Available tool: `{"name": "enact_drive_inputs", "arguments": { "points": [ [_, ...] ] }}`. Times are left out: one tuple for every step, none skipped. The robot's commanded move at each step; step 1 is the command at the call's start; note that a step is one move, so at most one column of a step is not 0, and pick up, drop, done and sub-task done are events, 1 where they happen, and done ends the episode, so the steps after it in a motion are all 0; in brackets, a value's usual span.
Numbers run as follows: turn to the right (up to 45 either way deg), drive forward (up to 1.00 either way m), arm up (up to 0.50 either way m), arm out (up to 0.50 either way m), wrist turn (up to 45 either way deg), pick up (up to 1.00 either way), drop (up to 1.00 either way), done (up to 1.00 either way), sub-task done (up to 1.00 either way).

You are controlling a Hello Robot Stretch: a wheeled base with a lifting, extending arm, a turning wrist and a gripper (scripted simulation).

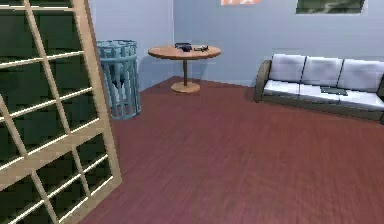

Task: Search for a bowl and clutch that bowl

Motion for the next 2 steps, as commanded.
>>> {"name": "enact_drive_inputs", "arguments": {
  "points": [
    [0.0,1.00,0.00,0.00,0.0,0.00,0.00,0.00,0.00],
    [3.0,0.00,0.00,0.00,0.0,0.00,0.00,0.00,0.00]
  ]
}}
